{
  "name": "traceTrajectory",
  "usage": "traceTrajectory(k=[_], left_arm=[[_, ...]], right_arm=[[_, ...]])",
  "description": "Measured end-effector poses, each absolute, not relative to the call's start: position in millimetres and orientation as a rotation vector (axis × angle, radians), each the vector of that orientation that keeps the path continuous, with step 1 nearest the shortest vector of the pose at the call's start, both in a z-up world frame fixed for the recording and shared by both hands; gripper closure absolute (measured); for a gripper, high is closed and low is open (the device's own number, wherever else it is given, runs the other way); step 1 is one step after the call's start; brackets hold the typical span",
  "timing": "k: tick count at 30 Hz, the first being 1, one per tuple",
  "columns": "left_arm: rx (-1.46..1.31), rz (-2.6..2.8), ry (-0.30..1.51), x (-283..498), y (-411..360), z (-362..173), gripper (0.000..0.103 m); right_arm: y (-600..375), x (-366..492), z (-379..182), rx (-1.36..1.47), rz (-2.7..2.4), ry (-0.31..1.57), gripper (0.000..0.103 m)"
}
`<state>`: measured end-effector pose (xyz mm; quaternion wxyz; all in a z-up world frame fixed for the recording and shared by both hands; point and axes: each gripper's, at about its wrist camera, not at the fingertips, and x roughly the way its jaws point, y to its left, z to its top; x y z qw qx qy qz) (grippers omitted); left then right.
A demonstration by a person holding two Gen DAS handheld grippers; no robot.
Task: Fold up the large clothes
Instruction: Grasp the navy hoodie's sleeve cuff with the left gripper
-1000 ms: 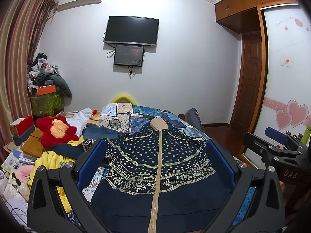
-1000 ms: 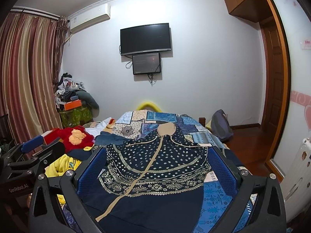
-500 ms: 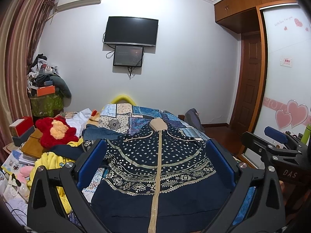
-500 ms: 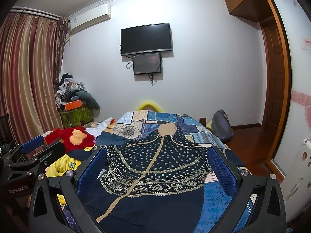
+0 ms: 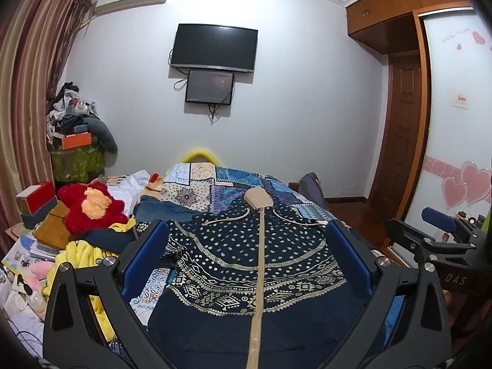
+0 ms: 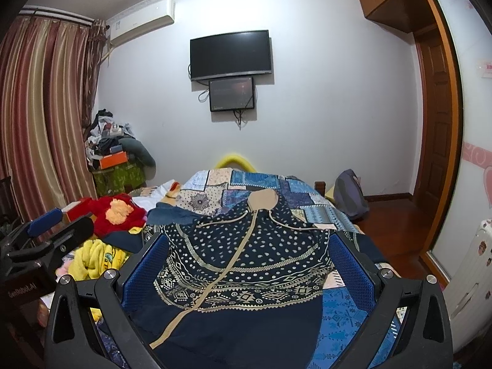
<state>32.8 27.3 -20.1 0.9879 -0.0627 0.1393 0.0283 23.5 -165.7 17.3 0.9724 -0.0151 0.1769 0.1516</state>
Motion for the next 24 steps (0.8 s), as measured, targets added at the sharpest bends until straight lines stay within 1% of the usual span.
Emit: traceTrajectory(k=[7, 11, 15, 21, 24], left_arm=[[-0.136, 0.134, 0.342, 74, 69, -46, 0.0], [-0.151, 0.253, 0.377, 104, 112, -73, 0.0], [-0.186, 0.341, 0.436, 136, 163, -107, 0.0], [-0.333, 0.413, 0.534, 172, 243, -161, 0.0], [-0.398, 0.435, 0.632, 197, 279, -190, 0.0]], right_arm=[[-155, 71, -5, -0.096, 0.267, 0.406, 0.0], [-152, 119, -28, -0.088, 0.266, 0.496, 0.0], [-151, 173, -55, -0.073, 0.307, 0.608, 0.0], [-149, 261, -94, -0.1, 0.287, 0.717, 0.0], [-145, 297, -111, -0.118, 0.285, 0.758, 0.0]])
